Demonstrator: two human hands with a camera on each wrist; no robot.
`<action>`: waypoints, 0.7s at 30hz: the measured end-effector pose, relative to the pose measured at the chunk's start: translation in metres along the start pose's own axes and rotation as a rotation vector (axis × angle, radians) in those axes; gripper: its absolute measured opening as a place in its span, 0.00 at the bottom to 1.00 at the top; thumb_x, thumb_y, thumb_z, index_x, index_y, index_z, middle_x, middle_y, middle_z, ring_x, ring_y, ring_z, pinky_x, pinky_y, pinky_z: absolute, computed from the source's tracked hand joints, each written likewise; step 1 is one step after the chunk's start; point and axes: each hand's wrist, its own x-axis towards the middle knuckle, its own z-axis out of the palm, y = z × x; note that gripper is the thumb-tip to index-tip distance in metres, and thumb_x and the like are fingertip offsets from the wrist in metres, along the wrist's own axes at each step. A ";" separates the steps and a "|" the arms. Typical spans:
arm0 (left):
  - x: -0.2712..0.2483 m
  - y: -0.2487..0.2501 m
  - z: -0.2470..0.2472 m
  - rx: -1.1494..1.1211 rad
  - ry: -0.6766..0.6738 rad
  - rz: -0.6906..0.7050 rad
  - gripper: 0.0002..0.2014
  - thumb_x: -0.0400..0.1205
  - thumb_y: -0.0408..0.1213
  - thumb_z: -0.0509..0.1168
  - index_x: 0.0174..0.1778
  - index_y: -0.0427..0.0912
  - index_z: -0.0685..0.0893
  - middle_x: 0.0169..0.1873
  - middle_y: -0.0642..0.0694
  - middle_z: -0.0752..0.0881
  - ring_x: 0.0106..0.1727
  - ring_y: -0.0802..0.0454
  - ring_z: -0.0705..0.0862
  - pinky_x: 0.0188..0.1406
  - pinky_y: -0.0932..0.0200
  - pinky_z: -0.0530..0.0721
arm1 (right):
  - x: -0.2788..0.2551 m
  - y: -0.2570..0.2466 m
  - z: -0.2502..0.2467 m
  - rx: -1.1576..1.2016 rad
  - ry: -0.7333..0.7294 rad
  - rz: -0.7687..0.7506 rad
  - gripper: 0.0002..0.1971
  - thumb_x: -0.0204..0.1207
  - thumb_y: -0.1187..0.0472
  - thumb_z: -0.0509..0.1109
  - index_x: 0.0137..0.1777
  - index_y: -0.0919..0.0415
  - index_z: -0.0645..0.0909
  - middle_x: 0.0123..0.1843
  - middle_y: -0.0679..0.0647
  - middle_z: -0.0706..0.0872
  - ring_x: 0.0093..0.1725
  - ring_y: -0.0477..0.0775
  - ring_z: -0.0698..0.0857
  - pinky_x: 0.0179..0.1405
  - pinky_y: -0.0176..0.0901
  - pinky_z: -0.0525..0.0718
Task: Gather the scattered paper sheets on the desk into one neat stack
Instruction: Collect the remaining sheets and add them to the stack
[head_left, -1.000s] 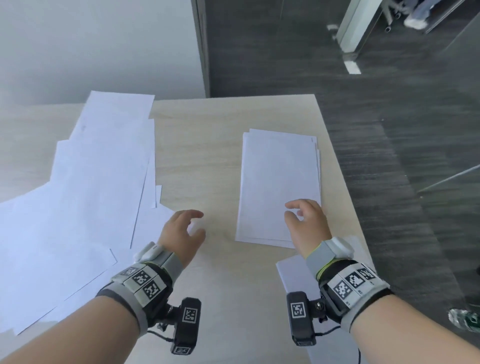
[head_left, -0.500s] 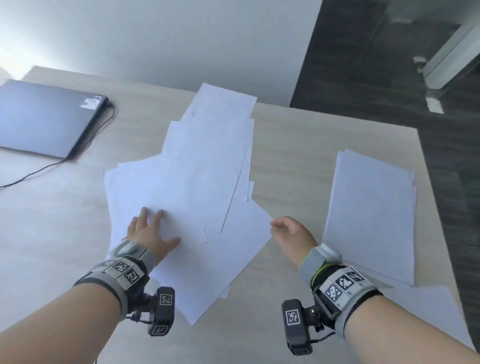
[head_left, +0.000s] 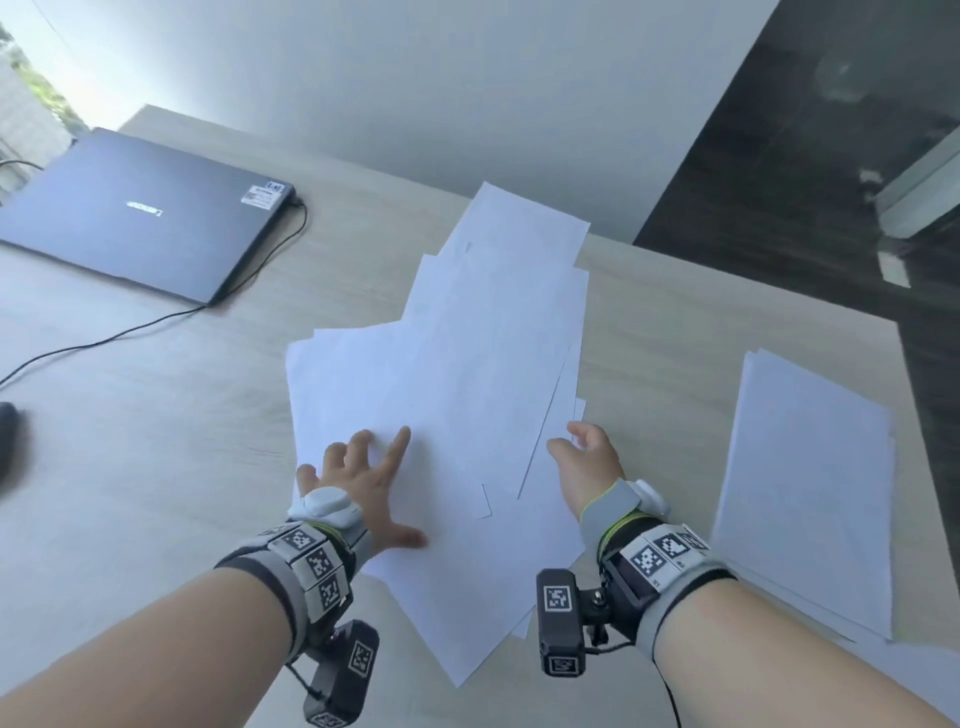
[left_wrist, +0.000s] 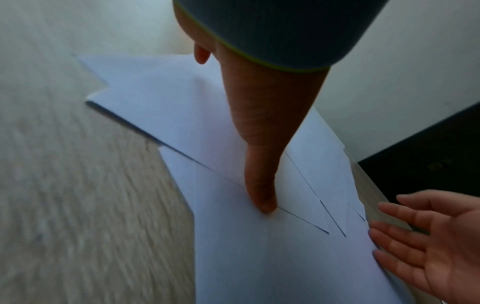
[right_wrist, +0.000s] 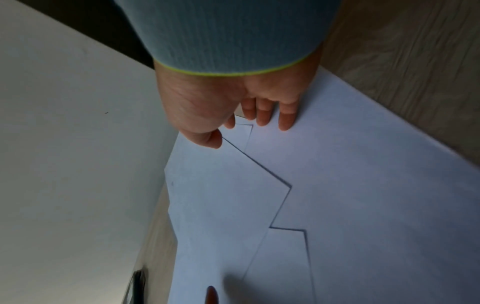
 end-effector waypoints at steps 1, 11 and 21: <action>0.003 -0.001 -0.004 0.037 -0.007 0.023 0.68 0.58 0.84 0.65 0.83 0.69 0.28 0.87 0.48 0.45 0.88 0.42 0.49 0.79 0.32 0.61 | 0.003 -0.003 0.004 0.015 0.027 0.018 0.24 0.80 0.57 0.66 0.76 0.50 0.72 0.79 0.51 0.73 0.59 0.53 0.77 0.55 0.46 0.73; 0.021 0.007 -0.020 0.077 -0.139 0.147 0.71 0.57 0.75 0.77 0.88 0.58 0.40 0.88 0.54 0.30 0.89 0.38 0.34 0.72 0.28 0.76 | 0.024 -0.025 0.007 0.293 0.104 0.187 0.21 0.81 0.59 0.66 0.73 0.56 0.74 0.52 0.52 0.79 0.48 0.52 0.80 0.57 0.56 0.84; 0.022 0.009 -0.023 0.082 -0.180 0.145 0.71 0.58 0.74 0.78 0.88 0.58 0.39 0.87 0.53 0.29 0.89 0.37 0.33 0.71 0.26 0.76 | 0.031 -0.037 0.012 0.537 0.063 0.278 0.11 0.83 0.58 0.66 0.64 0.54 0.76 0.54 0.50 0.78 0.57 0.58 0.85 0.60 0.59 0.85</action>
